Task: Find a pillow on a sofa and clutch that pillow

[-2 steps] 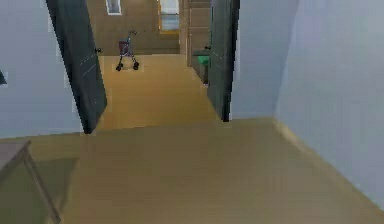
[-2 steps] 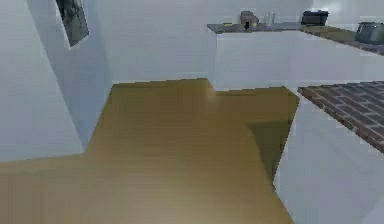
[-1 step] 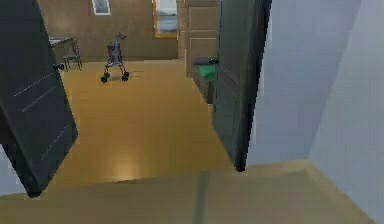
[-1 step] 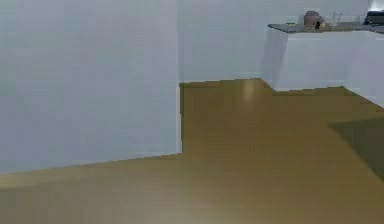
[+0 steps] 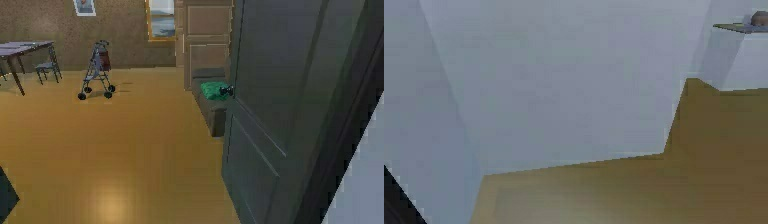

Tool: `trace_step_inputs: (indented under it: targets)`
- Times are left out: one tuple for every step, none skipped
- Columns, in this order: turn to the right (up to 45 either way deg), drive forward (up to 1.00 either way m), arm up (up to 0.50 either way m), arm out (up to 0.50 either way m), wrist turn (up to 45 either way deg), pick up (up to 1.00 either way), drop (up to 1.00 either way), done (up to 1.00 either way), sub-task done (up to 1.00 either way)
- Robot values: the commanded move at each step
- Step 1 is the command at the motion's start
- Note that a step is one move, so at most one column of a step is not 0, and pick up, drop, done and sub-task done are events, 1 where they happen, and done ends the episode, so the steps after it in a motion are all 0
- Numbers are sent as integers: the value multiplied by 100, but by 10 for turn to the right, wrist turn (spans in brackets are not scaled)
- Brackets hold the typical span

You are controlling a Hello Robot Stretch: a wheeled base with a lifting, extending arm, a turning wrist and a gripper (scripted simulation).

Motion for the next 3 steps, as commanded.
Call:
trace_step_inputs:
  targets:
    - [-30, 0, 0, 0, 0, 0, 0, 0, 0]
    - [0, 100, 0, 0, 0, 0, 0, 0, 0]
    - [-60, 0, 0, 0, 0, 0, 0, 0, 0]
